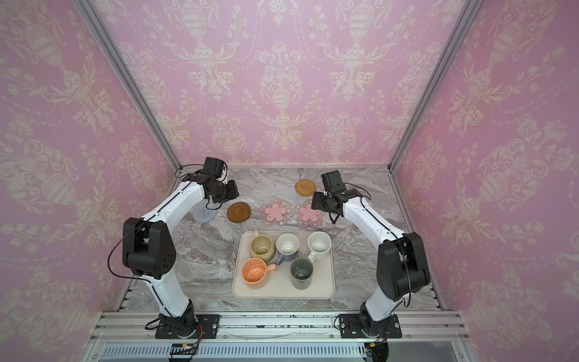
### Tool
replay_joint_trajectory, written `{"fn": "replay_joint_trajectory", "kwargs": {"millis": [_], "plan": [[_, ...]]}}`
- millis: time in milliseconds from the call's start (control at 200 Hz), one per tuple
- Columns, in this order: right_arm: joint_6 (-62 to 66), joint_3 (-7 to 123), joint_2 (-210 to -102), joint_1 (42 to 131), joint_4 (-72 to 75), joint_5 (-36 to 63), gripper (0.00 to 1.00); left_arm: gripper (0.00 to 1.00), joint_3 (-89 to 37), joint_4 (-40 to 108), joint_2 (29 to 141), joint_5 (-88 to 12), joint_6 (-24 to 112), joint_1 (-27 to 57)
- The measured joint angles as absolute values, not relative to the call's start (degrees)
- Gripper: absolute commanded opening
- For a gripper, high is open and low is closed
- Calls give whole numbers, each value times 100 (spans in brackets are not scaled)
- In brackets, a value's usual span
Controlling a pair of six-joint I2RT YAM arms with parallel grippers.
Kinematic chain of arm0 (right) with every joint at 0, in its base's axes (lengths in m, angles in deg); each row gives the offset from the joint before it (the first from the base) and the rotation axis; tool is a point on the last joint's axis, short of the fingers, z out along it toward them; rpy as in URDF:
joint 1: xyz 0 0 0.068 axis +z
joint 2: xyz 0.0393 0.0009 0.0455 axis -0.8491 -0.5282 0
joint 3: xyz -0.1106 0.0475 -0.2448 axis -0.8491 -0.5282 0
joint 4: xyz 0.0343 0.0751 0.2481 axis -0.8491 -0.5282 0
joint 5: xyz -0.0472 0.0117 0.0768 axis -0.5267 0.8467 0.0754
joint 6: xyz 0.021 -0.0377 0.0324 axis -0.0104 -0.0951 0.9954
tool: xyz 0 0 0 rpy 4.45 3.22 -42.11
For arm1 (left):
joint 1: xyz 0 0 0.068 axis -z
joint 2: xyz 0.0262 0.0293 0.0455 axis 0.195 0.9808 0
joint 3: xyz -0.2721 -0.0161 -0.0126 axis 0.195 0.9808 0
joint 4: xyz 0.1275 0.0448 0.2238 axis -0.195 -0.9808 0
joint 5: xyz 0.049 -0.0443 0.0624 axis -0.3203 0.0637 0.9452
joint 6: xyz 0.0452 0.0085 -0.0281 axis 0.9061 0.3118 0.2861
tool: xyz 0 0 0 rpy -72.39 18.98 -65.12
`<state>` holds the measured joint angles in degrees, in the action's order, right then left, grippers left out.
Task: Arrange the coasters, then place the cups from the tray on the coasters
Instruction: 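Move the right gripper over the woven rattan coaster while the left gripper lifts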
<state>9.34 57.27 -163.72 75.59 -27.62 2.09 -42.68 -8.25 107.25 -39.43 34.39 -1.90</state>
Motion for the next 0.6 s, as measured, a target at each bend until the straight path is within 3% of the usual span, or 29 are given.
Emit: {"fn": "replay_joint_trajectory", "kwargs": {"millis": [285, 600], "plan": [[798, 6997, -17661, 7568, -2801, 305, 38, 28, -3849, -810, 10550, -3777, 3474, -247], [785, 8484, -19121, 7568, -2889, 405, 26, 28, -3713, -653, 10550, -3769, 3472, -391]]}}
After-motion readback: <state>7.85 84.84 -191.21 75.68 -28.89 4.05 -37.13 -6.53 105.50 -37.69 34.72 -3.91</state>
